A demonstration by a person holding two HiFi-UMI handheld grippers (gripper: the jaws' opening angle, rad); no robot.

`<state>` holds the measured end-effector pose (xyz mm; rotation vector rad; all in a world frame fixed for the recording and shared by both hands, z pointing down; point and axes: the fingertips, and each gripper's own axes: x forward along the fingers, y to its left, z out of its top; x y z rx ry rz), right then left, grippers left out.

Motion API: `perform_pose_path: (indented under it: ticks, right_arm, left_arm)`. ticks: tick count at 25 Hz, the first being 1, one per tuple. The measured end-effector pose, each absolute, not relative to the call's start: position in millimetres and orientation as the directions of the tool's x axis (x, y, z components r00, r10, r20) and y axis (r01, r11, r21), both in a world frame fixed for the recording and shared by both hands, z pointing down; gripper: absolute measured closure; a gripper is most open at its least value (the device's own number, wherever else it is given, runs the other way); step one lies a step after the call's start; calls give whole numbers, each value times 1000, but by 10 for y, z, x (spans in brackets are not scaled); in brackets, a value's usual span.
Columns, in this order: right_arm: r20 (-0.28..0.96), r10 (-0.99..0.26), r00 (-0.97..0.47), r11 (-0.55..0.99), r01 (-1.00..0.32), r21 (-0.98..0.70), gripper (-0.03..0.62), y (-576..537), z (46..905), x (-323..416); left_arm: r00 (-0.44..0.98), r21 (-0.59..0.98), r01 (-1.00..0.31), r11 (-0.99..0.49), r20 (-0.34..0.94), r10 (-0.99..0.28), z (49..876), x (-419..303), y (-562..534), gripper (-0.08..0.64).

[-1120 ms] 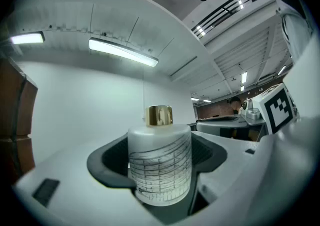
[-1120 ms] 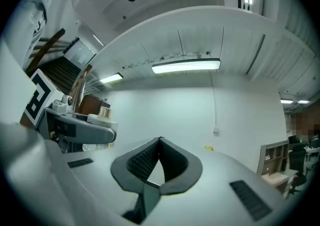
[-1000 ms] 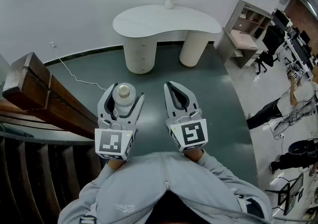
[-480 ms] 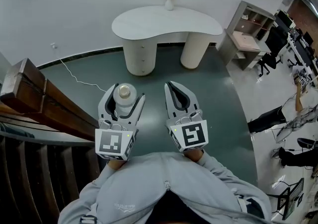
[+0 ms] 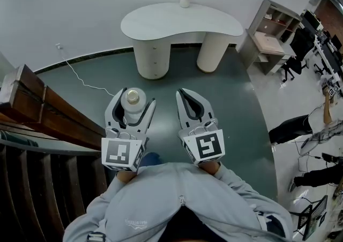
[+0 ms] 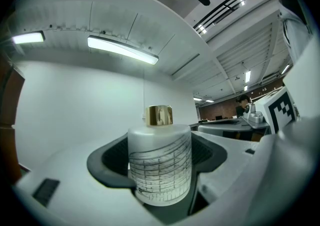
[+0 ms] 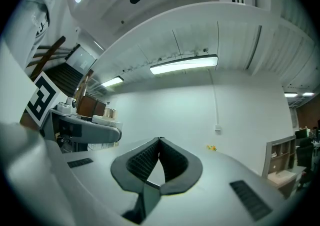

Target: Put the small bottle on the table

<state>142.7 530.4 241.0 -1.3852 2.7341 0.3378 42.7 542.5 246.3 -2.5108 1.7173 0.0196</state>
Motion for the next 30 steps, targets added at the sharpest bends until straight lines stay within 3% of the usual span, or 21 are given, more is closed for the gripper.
perform_pose_path:
  ticks: [30]
  right_arm:
    - [-136,-846,-515,495,-855,156,566,3045,2502,373]
  left_arm:
    - [450,-40,-893,-448,-54,-891,2631,-637,3109,227]
